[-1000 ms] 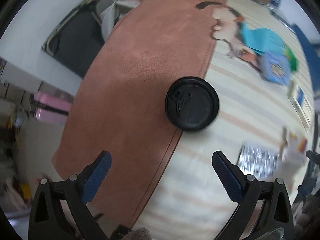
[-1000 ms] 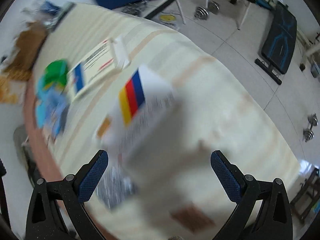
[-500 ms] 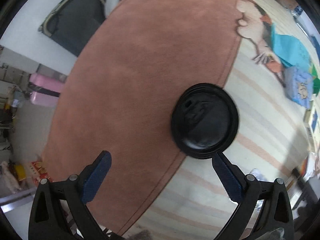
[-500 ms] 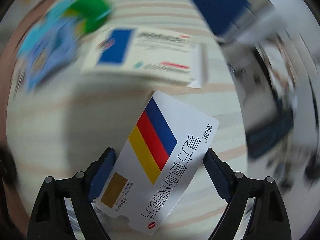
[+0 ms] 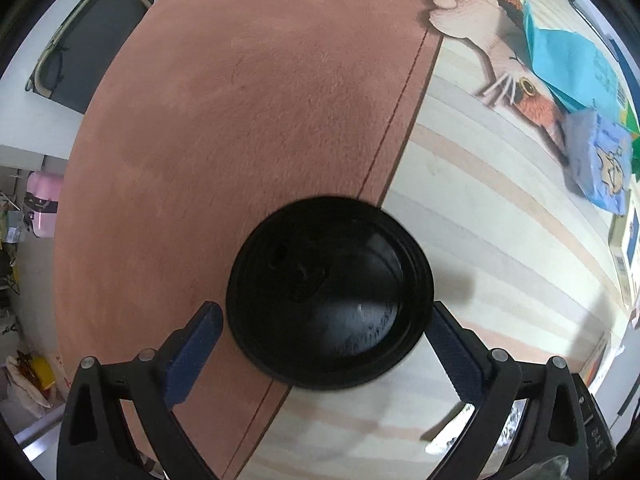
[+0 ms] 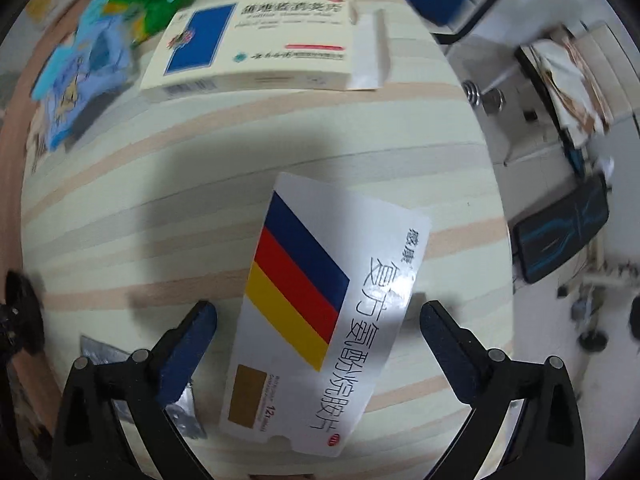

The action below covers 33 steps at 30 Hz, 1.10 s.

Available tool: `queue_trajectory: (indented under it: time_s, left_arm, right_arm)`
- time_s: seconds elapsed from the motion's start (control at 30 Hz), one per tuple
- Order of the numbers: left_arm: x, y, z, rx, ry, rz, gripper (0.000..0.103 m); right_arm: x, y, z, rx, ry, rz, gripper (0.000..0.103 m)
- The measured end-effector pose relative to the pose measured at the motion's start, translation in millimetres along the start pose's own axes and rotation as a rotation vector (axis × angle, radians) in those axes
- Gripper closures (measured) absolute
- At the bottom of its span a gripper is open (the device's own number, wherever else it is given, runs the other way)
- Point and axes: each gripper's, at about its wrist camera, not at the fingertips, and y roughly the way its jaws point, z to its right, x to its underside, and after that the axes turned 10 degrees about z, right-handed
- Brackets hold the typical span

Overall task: Collect trash
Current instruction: 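Grasp the black round lid with the left tool while the right tool grasps the striped medicine box, then carry both items to the trash bin and open both tools to drop them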

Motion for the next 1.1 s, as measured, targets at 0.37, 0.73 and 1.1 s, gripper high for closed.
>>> queue_trajectory:
  time_s: [0.37, 0.73, 1.1]
  left_arm:
    - [34.3, -35.1, 17.6, -0.022, 0.139, 0.134, 0.017]
    - [84.1, -118.2, 17.3, 0.035, 0.251, 0.289, 0.017]
    - [160.6, -196.6, -48.2, 0.167, 0.364, 0.427, 0.017]
  right_arm:
    - [9.7, -24.7, 3.7, -0.036, -0.106, 0.083, 0.024]
    - [40.3, -93.2, 19.9, -0.125, -0.172, 0.220, 0.025]
    - [150.7, -198.4, 3.4, -0.212, -0.120, 0.373, 0.025]
